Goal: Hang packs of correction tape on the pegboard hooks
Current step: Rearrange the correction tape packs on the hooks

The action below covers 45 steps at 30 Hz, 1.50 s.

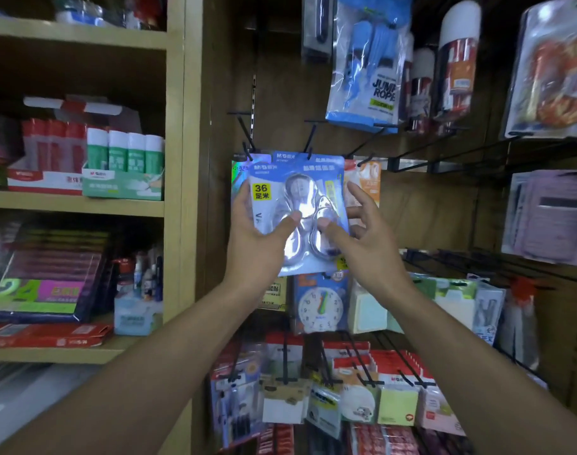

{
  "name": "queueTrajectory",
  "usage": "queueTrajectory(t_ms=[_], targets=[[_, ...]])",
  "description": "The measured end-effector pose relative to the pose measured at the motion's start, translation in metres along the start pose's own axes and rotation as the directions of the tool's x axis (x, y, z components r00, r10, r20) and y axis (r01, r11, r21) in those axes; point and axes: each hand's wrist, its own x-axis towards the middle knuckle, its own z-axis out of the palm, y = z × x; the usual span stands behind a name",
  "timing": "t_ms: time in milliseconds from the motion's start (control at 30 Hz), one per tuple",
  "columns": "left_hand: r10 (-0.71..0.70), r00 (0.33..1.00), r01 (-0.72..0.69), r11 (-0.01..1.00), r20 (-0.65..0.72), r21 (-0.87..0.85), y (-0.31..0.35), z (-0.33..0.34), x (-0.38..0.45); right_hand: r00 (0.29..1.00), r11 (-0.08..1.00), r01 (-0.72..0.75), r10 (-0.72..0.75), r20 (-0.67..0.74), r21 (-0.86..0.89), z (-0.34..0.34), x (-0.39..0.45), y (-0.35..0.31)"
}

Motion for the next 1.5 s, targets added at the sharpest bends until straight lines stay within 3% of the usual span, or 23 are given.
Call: queueTrajectory(t_ms=[167,300,633,800,867,967,1167,1300,1500], targets=[[0.175,0.985,-0.17,0.961,-0.002,0.219,-0.009,0.021,0.044,0.999,0.989,0.009,-0.004,0.034,-0.145,-0.001,0.032,0.002],[0.165,0.985,-0.168,0.899,0.041,0.404,-0.019,0.027,0.064,1.0,0.953,-0.004,0.009,0.015,-0.304,0.009,0.047,0.006],[0.213,0.973,-0.227,0.838,0.086,0.496,-0.031,0.03,0.068,1.0,0.91,0.004,-0.01,-0.014,-0.414,0.005,0.05,0.005],[0.182,0.979,-0.206,0.839,0.096,0.504,-0.032,0.033,0.076,0.999,0.938,-0.037,0.033,-0.017,-0.346,0.008,0.058,0.013],[0.207,0.974,-0.22,0.782,0.089,0.584,-0.037,0.032,0.079,0.997,0.927,-0.063,0.074,0.016,-0.371,0.009,0.061,0.017],[0.297,0.94,-0.321,0.61,0.167,0.725,-0.044,0.03,0.085,0.997,0.855,-0.03,0.065,0.05,-0.517,0.014,0.062,0.019],[0.194,0.936,-0.348,0.619,0.293,0.704,-0.053,0.033,0.088,0.996,0.728,0.016,0.048,0.073,-0.685,0.016,0.07,0.025],[0.179,0.935,-0.349,0.608,0.305,0.714,-0.056,0.031,0.091,0.995,0.716,0.02,0.051,0.081,-0.697,0.016,0.074,0.031],[0.191,0.929,-0.369,0.502,0.316,0.782,-0.052,0.027,0.081,0.992,0.722,0.005,0.083,0.093,-0.691,0.015,0.067,0.023]])
